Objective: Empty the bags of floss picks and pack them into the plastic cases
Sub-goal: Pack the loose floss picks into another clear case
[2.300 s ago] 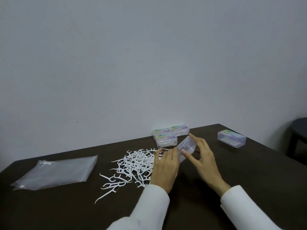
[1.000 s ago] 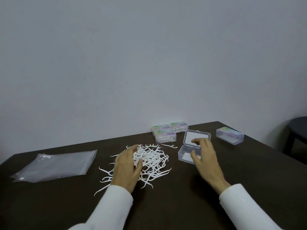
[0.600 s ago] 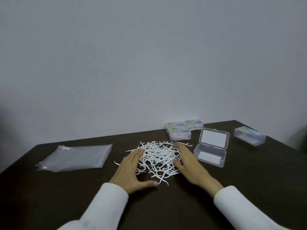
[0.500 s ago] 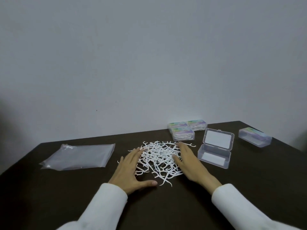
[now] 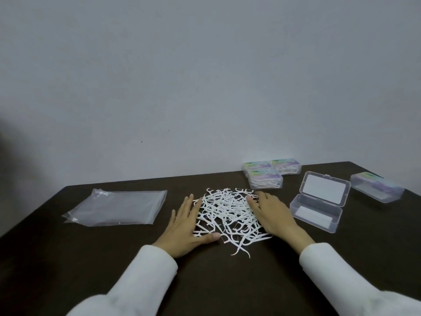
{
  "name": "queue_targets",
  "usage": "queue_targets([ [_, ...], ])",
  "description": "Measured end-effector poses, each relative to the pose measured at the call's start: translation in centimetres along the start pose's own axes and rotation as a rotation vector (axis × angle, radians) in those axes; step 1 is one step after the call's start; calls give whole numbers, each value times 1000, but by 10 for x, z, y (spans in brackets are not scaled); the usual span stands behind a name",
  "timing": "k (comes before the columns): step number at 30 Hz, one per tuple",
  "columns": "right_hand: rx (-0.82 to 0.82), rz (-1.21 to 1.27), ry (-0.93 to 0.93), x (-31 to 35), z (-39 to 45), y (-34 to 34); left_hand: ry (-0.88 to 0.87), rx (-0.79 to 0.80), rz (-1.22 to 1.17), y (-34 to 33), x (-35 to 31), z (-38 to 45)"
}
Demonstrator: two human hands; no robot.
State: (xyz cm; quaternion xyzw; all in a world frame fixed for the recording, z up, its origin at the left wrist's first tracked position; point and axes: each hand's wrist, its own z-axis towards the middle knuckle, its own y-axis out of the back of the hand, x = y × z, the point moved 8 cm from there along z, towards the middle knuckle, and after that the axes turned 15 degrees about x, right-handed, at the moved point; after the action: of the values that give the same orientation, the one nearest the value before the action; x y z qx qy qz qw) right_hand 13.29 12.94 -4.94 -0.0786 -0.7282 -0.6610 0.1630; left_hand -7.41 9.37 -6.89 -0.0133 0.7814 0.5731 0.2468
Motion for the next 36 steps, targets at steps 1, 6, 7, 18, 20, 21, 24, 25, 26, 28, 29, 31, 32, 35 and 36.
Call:
queue_targets([
  [1, 10, 3, 34, 5, -3, 1, -12, 6, 7, -1, -2, 4],
  [6, 62, 81, 218, 27, -16, 2, -31, 32, -1, -2, -17, 17],
  [7, 69, 89, 247, 29, -16, 2, -40, 26, -11, -1, -19, 19],
  [18, 129, -13, 311, 36, -20, 6, -221, -79, -347, 28, -18, 26],
  [20, 75, 16, 330, 37, -19, 10, -241, -7, -279, 23, -17, 28],
  [21, 56, 29, 331, 36, -19, 12, -249, 10, -260, 23, -18, 29],
  [24, 32, 86, 344, 34, -17, 14, -245, -36, -124, 29, -22, 30],
  [25, 31, 107, 353, 34, -17, 13, -246, -73, -78, 33, -23, 30],
  [26, 33, 126, 359, 34, -17, 12, -247, -112, -43, 37, -24, 30],
  [28, 23, 160, 366, 34, -17, 13, -246, -183, 5, 44, -25, 29],
  [29, 10, 174, 367, 33, -17, 15, -247, -219, 37, 46, -27, 28],
  [31, -23, 197, 364, 31, -18, 19, -252, -282, 100, 49, -31, 27],
  [32, -37, 208, 363, 31, -18, 21, -257, -303, 119, 51, -34, 26],
  [35, -52, 225, 370, 28, -19, 25, -279, -345, 162, 52, -39, 24],
  [36, -51, 229, 374, 29, -20, 27, -286, -359, 178, 53, -40, 23],
])
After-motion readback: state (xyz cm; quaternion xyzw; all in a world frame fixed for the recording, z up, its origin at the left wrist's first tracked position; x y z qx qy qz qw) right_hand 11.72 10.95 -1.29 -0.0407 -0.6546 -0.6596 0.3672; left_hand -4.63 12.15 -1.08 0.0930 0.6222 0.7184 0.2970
